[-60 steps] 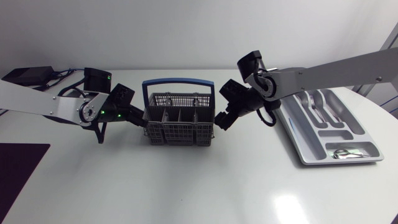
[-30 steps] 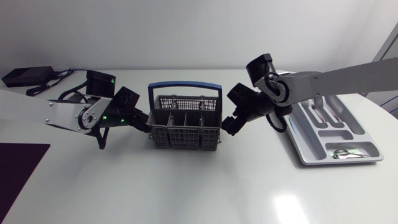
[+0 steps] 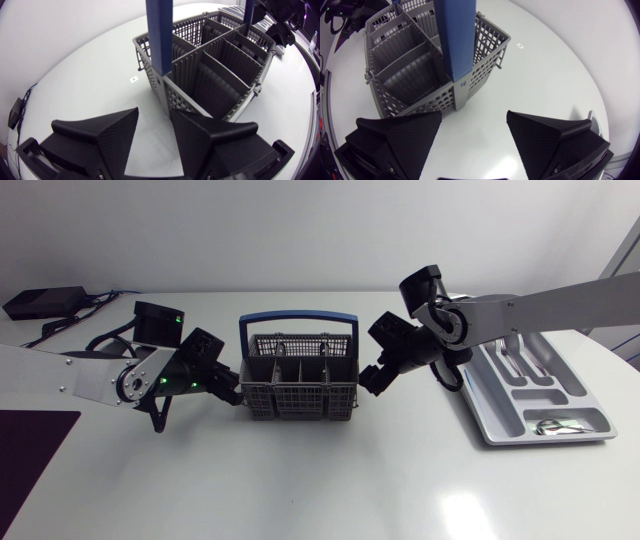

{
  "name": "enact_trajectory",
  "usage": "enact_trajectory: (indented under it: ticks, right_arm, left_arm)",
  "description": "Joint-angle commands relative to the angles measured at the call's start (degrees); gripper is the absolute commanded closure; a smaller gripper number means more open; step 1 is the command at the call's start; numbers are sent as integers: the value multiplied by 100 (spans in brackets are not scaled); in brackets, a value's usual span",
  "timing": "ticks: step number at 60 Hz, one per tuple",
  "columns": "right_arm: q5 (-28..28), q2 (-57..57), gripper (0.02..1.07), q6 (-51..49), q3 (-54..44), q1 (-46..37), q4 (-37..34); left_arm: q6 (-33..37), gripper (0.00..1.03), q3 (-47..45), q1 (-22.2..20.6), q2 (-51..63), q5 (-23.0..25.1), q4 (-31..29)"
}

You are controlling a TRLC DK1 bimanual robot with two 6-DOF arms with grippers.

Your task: Unload the cutlery basket into the drawer organizer.

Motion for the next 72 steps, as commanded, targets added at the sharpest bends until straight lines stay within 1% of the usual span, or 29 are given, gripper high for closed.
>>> enact_trajectory:
  ticks: [1, 12, 19, 22, 28, 33, 37, 42, 44, 53, 56, 59, 61, 63, 72]
  right_arm:
    - [-58, 36, 11, 93, 25, 27, 189]
    - [-67, 62, 10, 49, -81, 1, 198]
    - [-75, 10, 8, 23, -177, 36, 180]
    - [-75, -17, 8, 23, -195, 71, 171]
    - [-67, -34, 8, 40, -212, 97, 171]
    - [-67, -52, 8, 32, -248, 88, 163]
    - [21, -61, 7, 23, -291, 80, 180]
    - [83, -78, 7, 23, -335, 27, 198]
    - [109, -87, 7, 23, -353, 1, 198]
    - [250, -175, 7, 23, -441, -96, 215]
    - [338, -228, 7, 14, -476, -131, 215]
    - [382, -281, 7, 14, -520, -193, 215]
    - [390, -324, 7, 14, -555, -228, 215]
    - [399, -368, 7, 14, -590, -263, 215]
    - [496, -606, 7, -65, -766, -430, 189]
  left_arm:
    - [40, 55, -133, -204, -106, 166, -31]
    - [40, 55, -133, -187, -106, 157, -14]
    - [57, 54, -115, -46, -115, 157, -14]
    - [57, 52, -115, -11, -115, 157, -14]
    - [57, 52, -106, 33, -132, 157, -14]
    - [66, 49, -106, 51, -159, 113, -5]
    - [75, 49, -115, 86, -159, 104, 4]
    - [75, 45, -124, 95, -159, 87, 4]
    - [84, 42, -124, 103, -159, 78, 4]
    - [119, 34, -150, 209, -194, 51, -5]
    - [154, 24, -159, 297, -246, 34, -23]
    - [172, 18, -177, 358, -299, 34, -31]
    - [172, 10, -194, 394, -361, 25, -40]
    - [172, 5, -212, 437, -413, 25, -49]
    - [57, 5, -282, 666, -870, 43, -216]
